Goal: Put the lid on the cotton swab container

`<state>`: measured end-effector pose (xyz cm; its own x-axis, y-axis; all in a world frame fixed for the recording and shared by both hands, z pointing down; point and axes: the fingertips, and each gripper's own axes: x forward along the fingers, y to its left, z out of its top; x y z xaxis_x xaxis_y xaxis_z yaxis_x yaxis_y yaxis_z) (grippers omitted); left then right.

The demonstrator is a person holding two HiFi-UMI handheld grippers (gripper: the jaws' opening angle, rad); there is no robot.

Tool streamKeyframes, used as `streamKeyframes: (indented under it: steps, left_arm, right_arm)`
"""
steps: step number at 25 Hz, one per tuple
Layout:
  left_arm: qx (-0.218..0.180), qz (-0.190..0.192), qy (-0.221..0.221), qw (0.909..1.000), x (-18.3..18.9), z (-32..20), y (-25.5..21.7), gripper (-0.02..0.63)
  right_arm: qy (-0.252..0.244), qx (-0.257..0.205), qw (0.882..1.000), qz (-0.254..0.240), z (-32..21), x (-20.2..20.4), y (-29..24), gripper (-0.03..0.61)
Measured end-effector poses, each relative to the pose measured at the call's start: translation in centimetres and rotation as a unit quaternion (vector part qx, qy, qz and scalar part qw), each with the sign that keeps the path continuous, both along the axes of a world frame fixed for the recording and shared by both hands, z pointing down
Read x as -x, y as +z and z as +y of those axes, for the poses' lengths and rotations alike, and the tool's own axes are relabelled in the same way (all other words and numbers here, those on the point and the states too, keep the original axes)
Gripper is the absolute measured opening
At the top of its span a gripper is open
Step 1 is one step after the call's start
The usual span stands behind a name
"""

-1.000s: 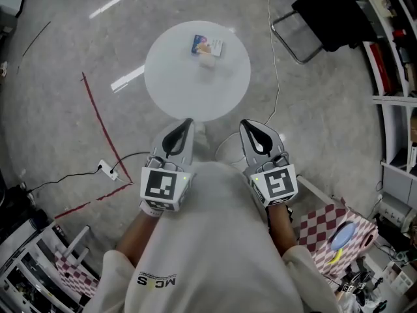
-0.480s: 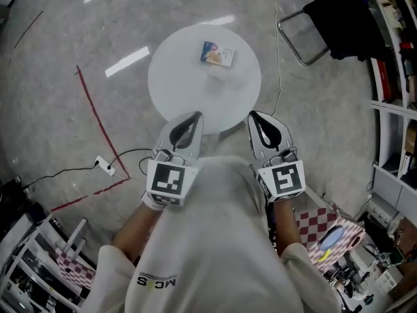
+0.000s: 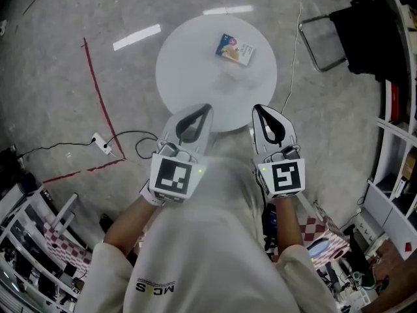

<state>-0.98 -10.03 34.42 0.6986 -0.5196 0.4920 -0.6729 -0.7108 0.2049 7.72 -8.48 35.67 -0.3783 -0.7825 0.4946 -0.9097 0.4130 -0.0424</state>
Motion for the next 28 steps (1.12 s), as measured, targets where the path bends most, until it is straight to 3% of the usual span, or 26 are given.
streamKeyframes:
  steps: [12, 28]
  left_arm:
    - [0.013, -0.011, -0.018, 0.9997, -1.6, -2.0, 5.6, 0.000]
    - [0.041, -0.033, -0.046, 0.9976, -3.0, -3.9, 12.1, 0.000]
  right_arm:
    - [-0.024, 0.013, 0.999, 0.028, -4.1, -0.4, 8.0, -0.002]
    - [-0.047, 0.064, 0.997, 0.021, -7.8, -1.1, 18.9, -0.002]
